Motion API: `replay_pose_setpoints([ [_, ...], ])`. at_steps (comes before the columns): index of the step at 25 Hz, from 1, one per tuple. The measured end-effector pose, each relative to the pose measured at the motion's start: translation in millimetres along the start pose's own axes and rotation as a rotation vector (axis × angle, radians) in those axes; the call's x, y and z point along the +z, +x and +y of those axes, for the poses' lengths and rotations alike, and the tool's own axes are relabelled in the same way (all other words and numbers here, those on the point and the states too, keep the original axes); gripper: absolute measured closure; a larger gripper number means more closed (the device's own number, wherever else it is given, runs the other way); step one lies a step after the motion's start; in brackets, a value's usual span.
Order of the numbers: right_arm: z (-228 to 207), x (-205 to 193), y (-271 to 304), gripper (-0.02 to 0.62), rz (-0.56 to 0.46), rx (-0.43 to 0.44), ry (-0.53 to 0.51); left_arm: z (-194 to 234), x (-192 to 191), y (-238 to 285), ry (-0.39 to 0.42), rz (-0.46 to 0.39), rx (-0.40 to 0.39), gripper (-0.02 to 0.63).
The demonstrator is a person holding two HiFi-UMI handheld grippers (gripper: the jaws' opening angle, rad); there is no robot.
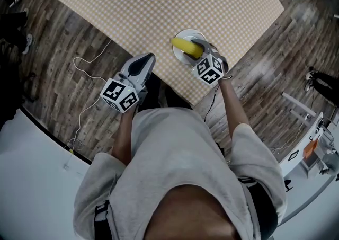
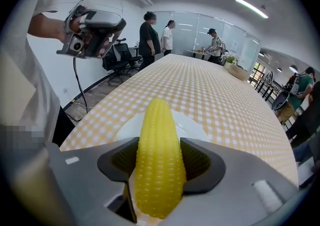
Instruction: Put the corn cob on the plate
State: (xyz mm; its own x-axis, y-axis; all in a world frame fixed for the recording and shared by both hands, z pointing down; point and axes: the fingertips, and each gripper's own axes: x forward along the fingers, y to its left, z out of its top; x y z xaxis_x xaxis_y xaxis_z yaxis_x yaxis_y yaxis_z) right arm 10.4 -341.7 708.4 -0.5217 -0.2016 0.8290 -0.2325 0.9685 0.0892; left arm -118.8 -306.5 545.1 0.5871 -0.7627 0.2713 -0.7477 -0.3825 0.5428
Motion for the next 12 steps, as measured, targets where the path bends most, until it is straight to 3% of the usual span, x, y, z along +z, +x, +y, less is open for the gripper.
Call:
replay_pose_setpoints([
  [7,-2,4,-3,0.333,-0.005,-0.024,-0.049,-6,4,2,0.010,-0.005,-0.003,0.598],
  [12,-5,13,-8,0.276,-0.034,-0.057,-0.047,-11,3,-1,0.020,-0.011,-0.008,0.598],
])
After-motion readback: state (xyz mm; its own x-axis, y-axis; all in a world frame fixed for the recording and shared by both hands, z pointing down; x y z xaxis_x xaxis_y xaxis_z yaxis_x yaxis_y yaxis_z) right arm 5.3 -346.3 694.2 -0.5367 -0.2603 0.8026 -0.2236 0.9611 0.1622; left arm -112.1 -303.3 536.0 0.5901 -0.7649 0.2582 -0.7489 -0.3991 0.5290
